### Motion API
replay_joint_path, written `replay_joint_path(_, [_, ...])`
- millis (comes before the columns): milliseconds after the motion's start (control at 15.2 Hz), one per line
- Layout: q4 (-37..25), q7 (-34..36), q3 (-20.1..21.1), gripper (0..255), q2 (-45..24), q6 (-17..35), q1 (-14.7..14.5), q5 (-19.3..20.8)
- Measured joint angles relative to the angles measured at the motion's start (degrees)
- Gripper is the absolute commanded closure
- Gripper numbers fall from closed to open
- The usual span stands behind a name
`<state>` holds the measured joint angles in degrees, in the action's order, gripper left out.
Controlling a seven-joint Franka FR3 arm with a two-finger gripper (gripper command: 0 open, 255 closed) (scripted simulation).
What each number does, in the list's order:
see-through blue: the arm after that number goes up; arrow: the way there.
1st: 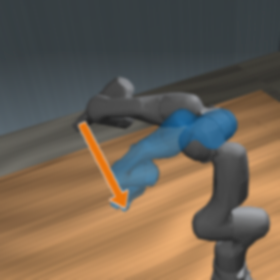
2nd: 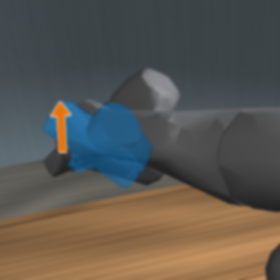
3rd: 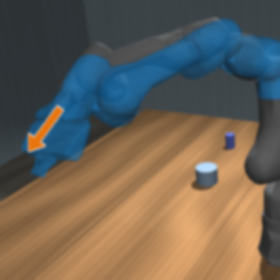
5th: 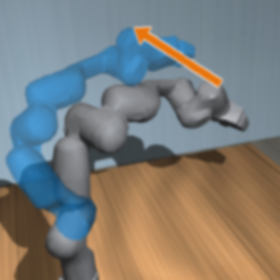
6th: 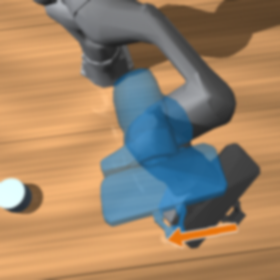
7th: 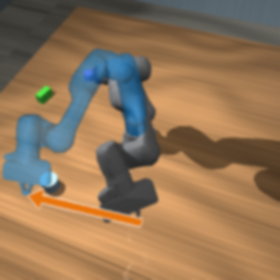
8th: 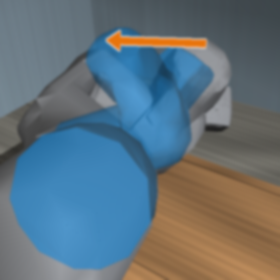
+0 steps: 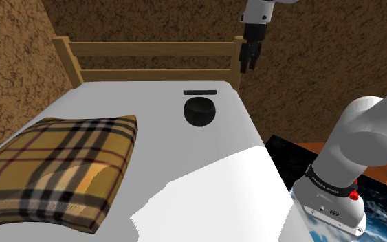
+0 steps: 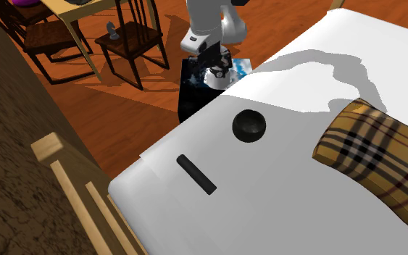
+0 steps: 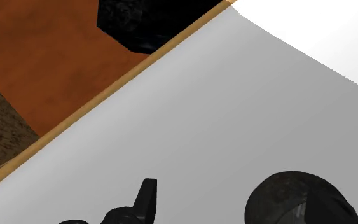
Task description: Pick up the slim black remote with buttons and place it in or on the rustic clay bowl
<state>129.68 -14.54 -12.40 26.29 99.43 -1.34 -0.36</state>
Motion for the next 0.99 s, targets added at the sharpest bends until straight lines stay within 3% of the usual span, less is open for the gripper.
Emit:
replay_joint_path(396, [-4.59, -11.64, -3.97, 0, -11.45, 6.56, -1.15, -0.3])
replay_joint_path(990, [-18.82, -28.56, -6.42, 0, -32.3, 12.2, -1.24, -5.36])
